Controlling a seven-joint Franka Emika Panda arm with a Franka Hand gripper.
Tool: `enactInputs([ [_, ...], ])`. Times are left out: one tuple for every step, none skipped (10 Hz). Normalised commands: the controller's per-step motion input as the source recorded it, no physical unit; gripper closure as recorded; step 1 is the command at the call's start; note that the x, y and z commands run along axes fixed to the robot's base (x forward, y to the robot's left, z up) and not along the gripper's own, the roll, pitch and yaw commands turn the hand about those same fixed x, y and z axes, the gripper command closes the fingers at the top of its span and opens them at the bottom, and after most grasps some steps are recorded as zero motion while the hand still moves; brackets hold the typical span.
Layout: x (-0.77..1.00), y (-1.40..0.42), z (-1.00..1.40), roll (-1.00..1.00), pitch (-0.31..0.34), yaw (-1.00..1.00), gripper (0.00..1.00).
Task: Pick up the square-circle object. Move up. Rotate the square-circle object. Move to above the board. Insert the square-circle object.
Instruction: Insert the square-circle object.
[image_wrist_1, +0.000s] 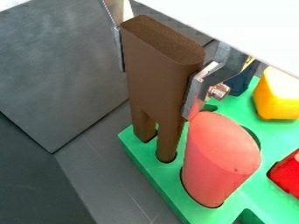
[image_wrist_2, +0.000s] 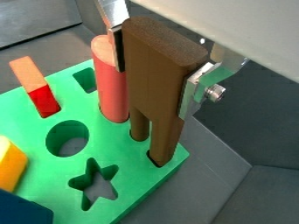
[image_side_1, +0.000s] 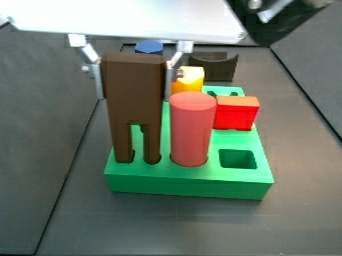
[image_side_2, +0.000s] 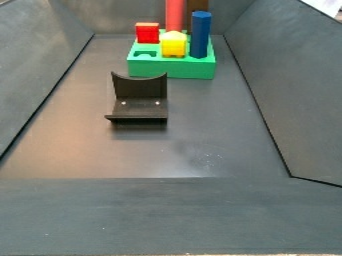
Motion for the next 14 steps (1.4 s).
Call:
enactInputs([
  [-0.20, -0.02, -0.45, 0.11, -0.106, 0.08, 1.00],
  [-0.16, -0.01, -0.52, 0.07, -0.111, 0.04, 1.00],
  [0.00, -0.05, -0.54, 0.07, -0.064, 0.00, 1.00],
  [0.00, -0.06, -0.39, 0.19, 0.000, -0.06, 1.00],
  [0.06, -0.06, -0.35, 0.25, 0.000, -0.19, 1.00],
  [0.04, -0.06, -0.29, 0.31, 0.000, -0.27, 1.00],
  [0.01, -0.04, -0.42, 0.20, 0.003, -0.41, 1.00],
  [0.00, 0.00, -0.46, 0.12, 0.000, -0.37, 1.00],
  [-0.02, 0.00, -0.39, 0.02, 0.000, -0.12, 1.00],
  [0.00, 0.00, -0.41, 0.00, 0.000, -0.01, 1.00],
  [0.00, 0.00, -0.43, 0.00, 0.000, -0.01, 1.00],
  [-0.04, 0.00, -0.16, -0.06, 0.000, -0.03, 1.00],
  [0.00, 0.00, 0.00, 0.00, 0.000, 0.00, 1.00],
  [0.00, 0.00, 0.00, 0.00, 0.000, 0.00, 1.00],
])
